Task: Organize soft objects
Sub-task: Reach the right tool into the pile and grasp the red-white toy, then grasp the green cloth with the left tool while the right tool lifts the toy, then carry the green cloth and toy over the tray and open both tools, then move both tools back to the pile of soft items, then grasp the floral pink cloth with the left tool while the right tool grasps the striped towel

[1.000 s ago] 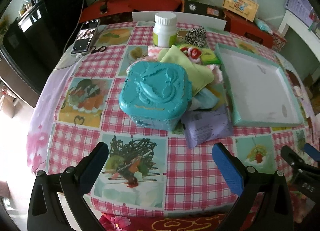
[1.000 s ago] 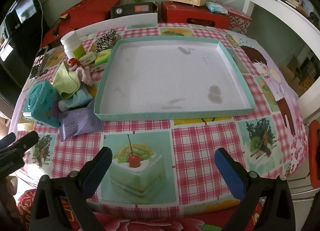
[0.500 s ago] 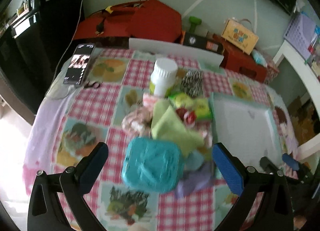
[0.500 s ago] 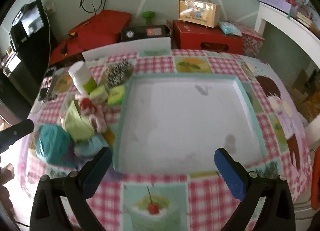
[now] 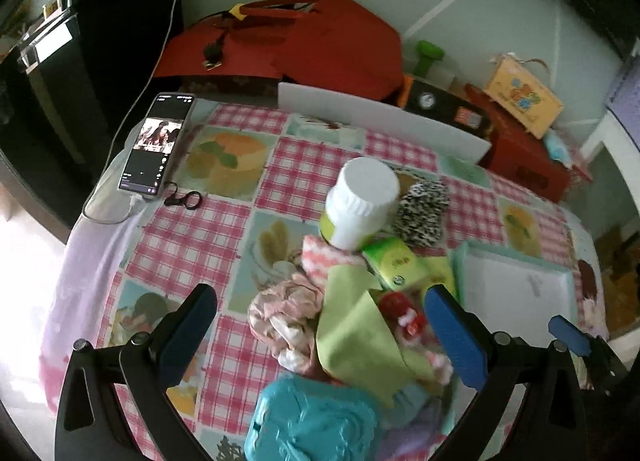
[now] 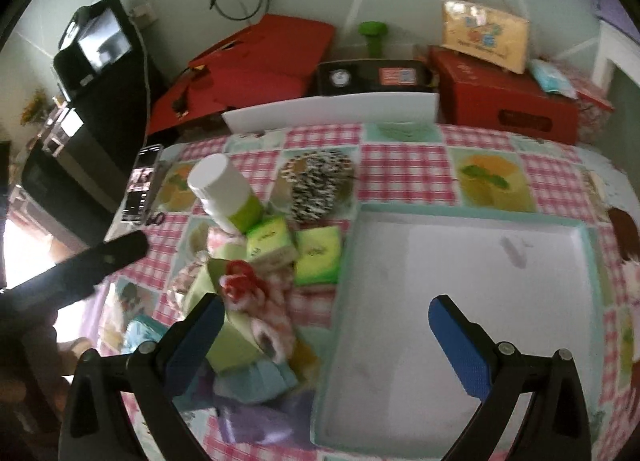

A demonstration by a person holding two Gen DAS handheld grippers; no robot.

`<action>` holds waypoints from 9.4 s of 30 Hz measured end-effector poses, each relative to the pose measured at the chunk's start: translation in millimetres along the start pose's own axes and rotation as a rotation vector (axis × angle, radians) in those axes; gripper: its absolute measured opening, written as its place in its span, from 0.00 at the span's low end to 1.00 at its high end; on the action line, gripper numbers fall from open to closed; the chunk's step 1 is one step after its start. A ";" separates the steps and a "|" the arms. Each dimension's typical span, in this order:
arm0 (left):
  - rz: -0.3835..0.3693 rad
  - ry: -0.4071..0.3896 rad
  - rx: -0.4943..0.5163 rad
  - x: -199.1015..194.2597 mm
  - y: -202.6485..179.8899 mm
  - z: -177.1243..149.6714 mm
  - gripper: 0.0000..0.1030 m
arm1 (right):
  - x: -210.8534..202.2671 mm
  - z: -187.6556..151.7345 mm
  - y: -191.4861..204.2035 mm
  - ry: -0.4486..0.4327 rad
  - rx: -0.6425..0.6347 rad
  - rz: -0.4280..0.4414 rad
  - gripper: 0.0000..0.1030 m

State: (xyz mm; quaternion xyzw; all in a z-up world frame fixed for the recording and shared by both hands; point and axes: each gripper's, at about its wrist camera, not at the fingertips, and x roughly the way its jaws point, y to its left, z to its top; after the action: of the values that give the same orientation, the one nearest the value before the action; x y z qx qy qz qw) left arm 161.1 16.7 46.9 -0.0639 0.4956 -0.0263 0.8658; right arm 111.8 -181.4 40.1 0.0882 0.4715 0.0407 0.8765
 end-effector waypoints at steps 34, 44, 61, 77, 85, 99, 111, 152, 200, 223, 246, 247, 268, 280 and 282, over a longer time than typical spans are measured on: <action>-0.020 0.143 -0.138 50.1 16.4 1.8 1.00 | 71.3 -6.6 43.3 0.089 -0.135 0.096 0.79; -0.022 0.153 -0.139 52.2 15.8 0.5 1.00 | 76.9 -6.3 40.1 0.059 -0.137 0.120 0.50; -0.054 0.177 -0.059 58.7 -4.5 -4.0 0.92 | 77.3 -7.3 33.9 0.081 -0.121 0.154 0.26; -0.053 0.291 0.044 89.6 -30.4 -20.8 0.35 | 81.8 -10.6 24.5 0.117 -0.091 0.157 0.27; -0.055 0.267 0.039 89.4 -29.6 -20.4 0.13 | 84.6 -12.0 19.5 0.129 -0.065 0.164 0.27; -0.064 0.242 0.035 77.8 -23.4 -17.7 0.10 | 82.6 -12.4 20.4 0.127 -0.066 0.168 0.27; -0.118 0.161 0.011 48.3 -15.4 -9.3 0.07 | 68.3 -7.6 20.9 0.084 -0.064 0.189 0.23; -0.377 -0.104 0.230 -20.0 -136.7 -19.9 0.07 | -72.4 0.1 -159.4 -0.237 0.306 -0.162 0.23; -0.251 0.056 0.336 48.6 -188.7 -57.8 0.97 | -13.8 -11.1 -186.3 0.013 0.335 -0.388 1.00; -0.257 0.036 0.271 23.0 -148.9 -33.9 0.97 | -15.7 -2.1 -153.0 0.007 0.288 -0.282 1.00; -0.023 0.131 0.020 39.2 18.1 6.6 0.97 | 33.2 -3.0 -18.6 0.082 -0.016 -0.029 1.00; -0.026 0.152 0.006 41.8 21.5 5.7 0.97 | 36.2 -4.8 -9.4 0.087 -0.041 -0.008 1.00; -0.025 0.305 -0.042 89.0 44.5 -9.6 0.93 | 82.4 -21.4 34.9 0.186 -0.179 0.157 0.53; -0.045 0.366 -0.043 119.6 55.5 -17.8 0.73 | 104.8 -28.0 45.2 0.219 -0.238 0.166 0.46; -0.044 0.380 -0.046 126.8 58.1 -19.9 0.73 | 108.1 -28.8 46.0 0.224 -0.242 0.164 0.46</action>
State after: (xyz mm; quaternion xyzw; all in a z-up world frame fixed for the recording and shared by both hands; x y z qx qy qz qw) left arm 207.2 58.7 -79.5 -0.0882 0.6493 -0.0455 0.7540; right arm 148.0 -116.3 -55.1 0.0149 0.5493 0.1781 0.8163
